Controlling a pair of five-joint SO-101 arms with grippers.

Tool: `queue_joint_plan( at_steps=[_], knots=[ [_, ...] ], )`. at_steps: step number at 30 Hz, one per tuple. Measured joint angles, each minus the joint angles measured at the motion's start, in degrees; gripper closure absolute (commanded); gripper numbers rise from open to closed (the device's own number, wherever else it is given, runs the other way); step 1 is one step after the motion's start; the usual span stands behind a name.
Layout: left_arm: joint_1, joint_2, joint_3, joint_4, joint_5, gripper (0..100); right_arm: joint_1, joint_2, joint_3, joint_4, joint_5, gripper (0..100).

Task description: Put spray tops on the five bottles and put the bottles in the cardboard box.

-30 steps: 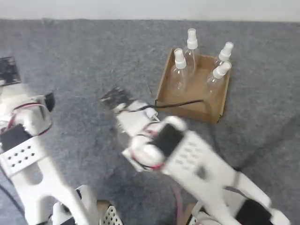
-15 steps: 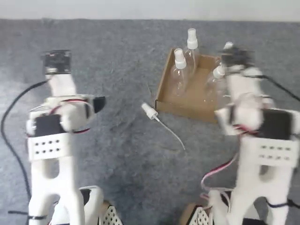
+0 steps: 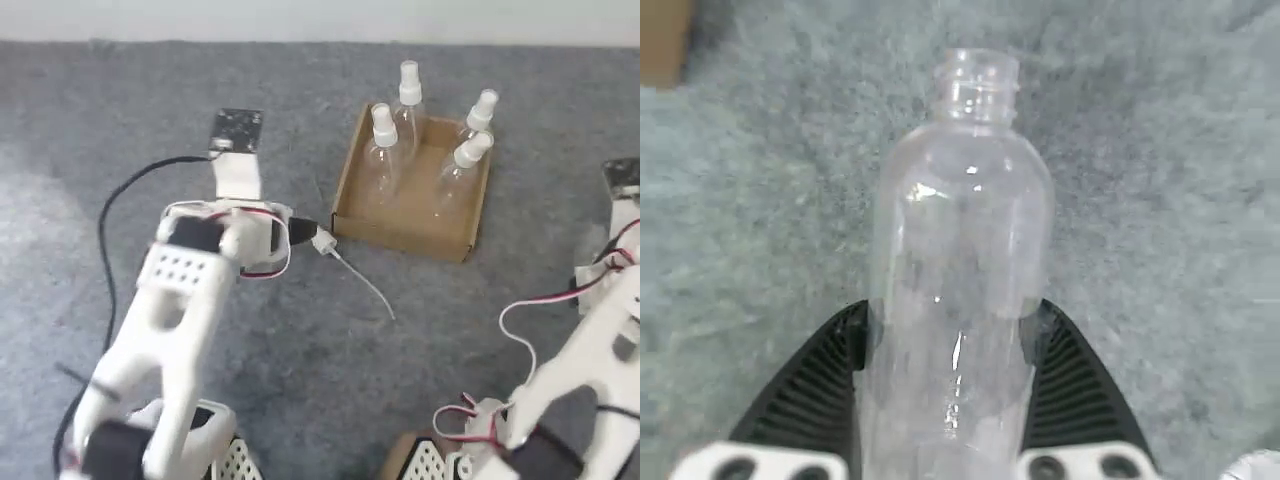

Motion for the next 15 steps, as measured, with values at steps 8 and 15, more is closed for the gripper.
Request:
queue_joint_plan(
  at_steps=[8, 15],
  knots=[
    [2.46, 21.27, -6.07, -4.31, 0.00, 69, 2.46, 5.19, 10.55, -15.12, 0.00, 99.1],
    [4.48, 30.68, -11.87, -4.75, 0.00, 69, 4.22, 5.19, 16.88, -22.95, 0.53, 99.1]
  ],
)
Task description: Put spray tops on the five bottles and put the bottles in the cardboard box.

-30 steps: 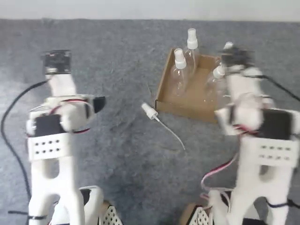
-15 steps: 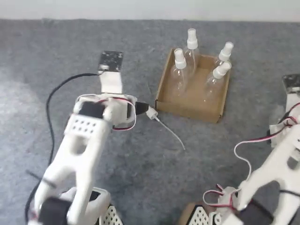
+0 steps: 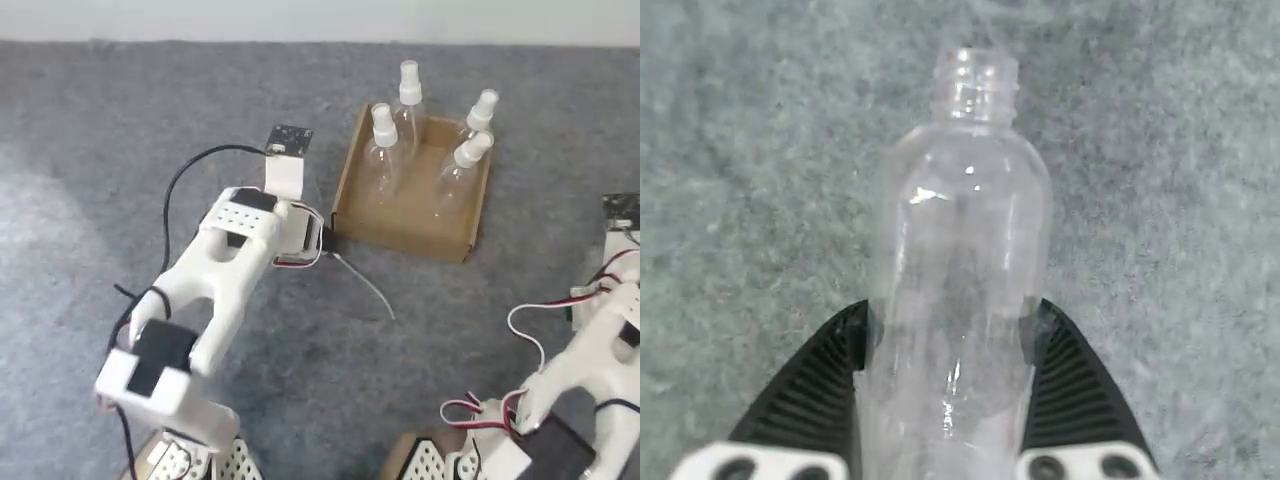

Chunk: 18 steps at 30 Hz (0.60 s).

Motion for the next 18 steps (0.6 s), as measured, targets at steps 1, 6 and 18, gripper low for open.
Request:
queue_joint_plan(
  at_steps=[1, 6, 18],
  knots=[
    [0.00, 0.97, -0.79, 0.00, 0.00, 69, -0.09, 0.00, 0.53, -0.70, 0.00, 99.1],
    [0.00, 4.92, -2.90, 0.00, 0.00, 69, -0.09, 0.00, 3.08, -3.08, 0.00, 99.0],
    [-5.10, 5.89, -4.66, 0.00, 0.53, 69, -0.09, 0.00, 3.96, -3.25, 0.00, 99.0]
  ],
)
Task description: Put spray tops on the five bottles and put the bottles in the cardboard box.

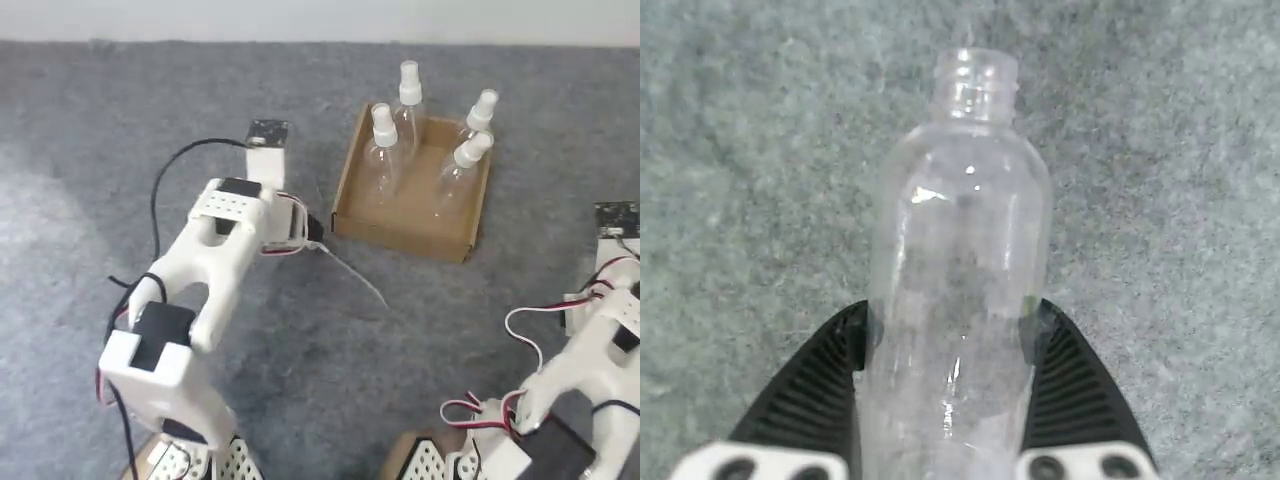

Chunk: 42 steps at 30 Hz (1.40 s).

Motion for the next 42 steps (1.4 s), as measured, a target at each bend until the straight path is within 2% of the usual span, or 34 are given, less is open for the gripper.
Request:
queue_joint_plan(
  at_steps=[9, 14, 23, 32, 39, 42],
  knots=[
    [-7.12, 0.00, -0.35, 3.25, -4.48, 69, 0.00, 0.00, 0.00, 0.00, 0.00, 98.9],
    [-7.56, 0.00, -4.22, 7.56, -4.92, 69, 0.00, 0.00, 0.79, 0.00, 0.00, 98.9],
    [-6.51, -1.93, -10.73, 11.52, 7.82, 69, 0.00, 0.00, 1.58, 0.00, 0.00, 98.9],
    [-6.86, 6.24, -10.73, 13.01, 13.63, 70, 0.00, 0.00, 2.11, -0.09, 0.00, 98.9],
    [-6.86, 9.23, -10.73, 13.36, 13.98, 87, -0.09, 0.00, 4.40, -0.09, 0.00, 98.9],
    [-6.51, 9.41, -10.73, 13.10, 12.84, 91, 0.00, 0.00, 4.57, -0.09, 0.00, 98.9]
  ],
)
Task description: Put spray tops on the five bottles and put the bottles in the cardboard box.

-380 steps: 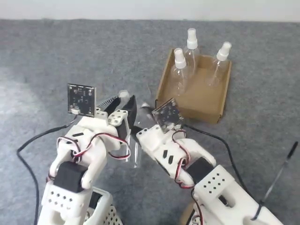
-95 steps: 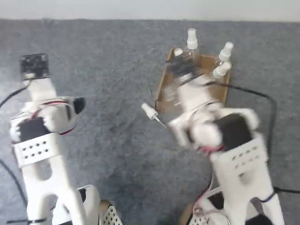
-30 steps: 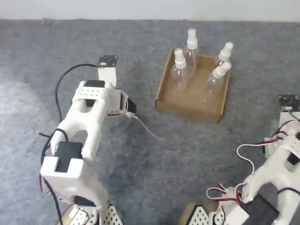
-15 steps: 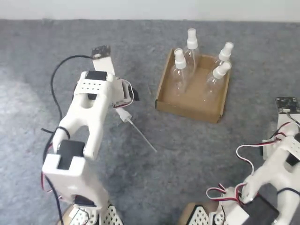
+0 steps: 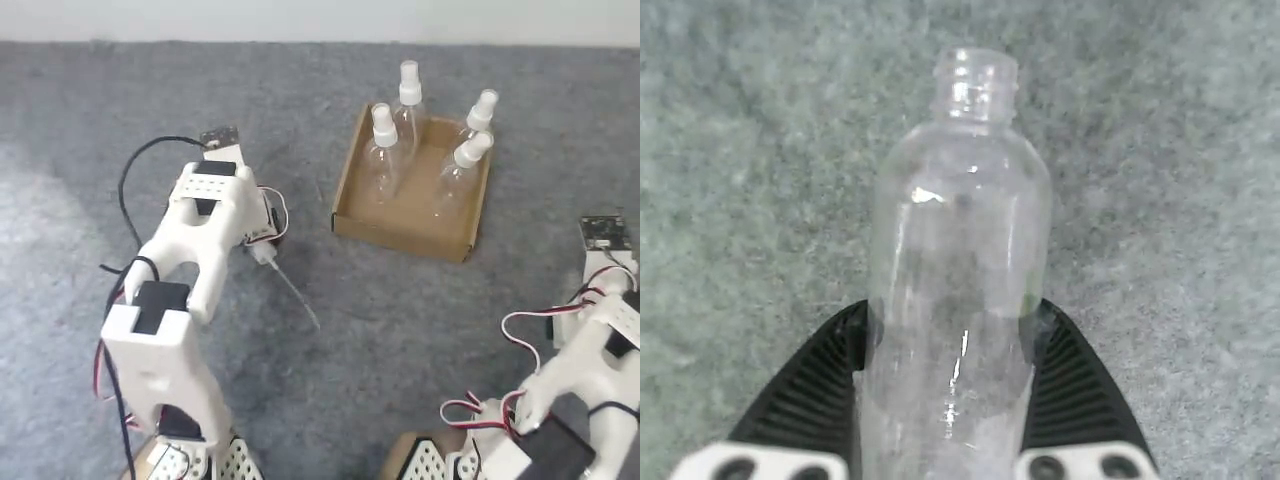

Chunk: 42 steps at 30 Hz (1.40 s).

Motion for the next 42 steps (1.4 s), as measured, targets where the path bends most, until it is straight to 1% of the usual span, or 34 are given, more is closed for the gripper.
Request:
queue_joint_plan(
  at_steps=[5, 9, 11, 16, 20, 22, 25, 29, 31, 35, 37, 42],
  knots=[
    [0.00, 0.00, -0.09, -0.44, -5.89, 99, 0.00, 0.00, 0.00, 0.00, 0.00, 98.9],
    [0.18, 0.00, -0.09, -0.44, -11.96, 99, 0.00, 0.00, 0.00, 0.00, 0.00, 98.9],
    [1.14, 0.00, -0.09, 1.14, -14.07, 99, 0.09, 0.00, 0.00, 0.00, 0.00, 98.9],
    [5.80, -3.52, 1.58, 2.99, -15.38, 99, 0.00, 0.00, 0.00, 0.00, 0.00, 98.9],
    [7.21, -12.75, 7.82, 3.08, -15.82, 99, 0.00, 0.00, 0.00, 0.00, 0.00, 98.8],
    [6.95, -17.67, 12.31, 1.05, -15.91, 99, 0.00, 0.00, 0.00, -0.97, 0.00, 98.8],
    [7.38, -24.53, 19.60, -2.46, -18.20, 99, 0.00, 0.00, 0.00, -3.16, 0.00, 98.8],
    [7.56, -29.89, 26.73, -6.51, -19.60, 99, 0.00, 0.00, 0.00, -5.54, 0.00, 98.6],
    [7.47, -30.86, 28.40, -8.09, -19.78, 99, 0.00, 0.00, 0.00, -5.63, -0.97, 94.7],
    [7.47, -31.12, 28.66, -8.88, -19.78, 99, 0.00, 0.00, 0.00, -4.57, -2.81, 79.5],
    [7.47, -31.12, 28.66, -9.05, -19.78, 99, -0.26, 0.00, 0.00, -2.55, -2.81, 74.0],
    [7.47, -31.12, 29.10, -9.05, -19.78, 99, -0.88, 0.00, -0.09, 0.18, -1.93, 72.4]
  ],
)
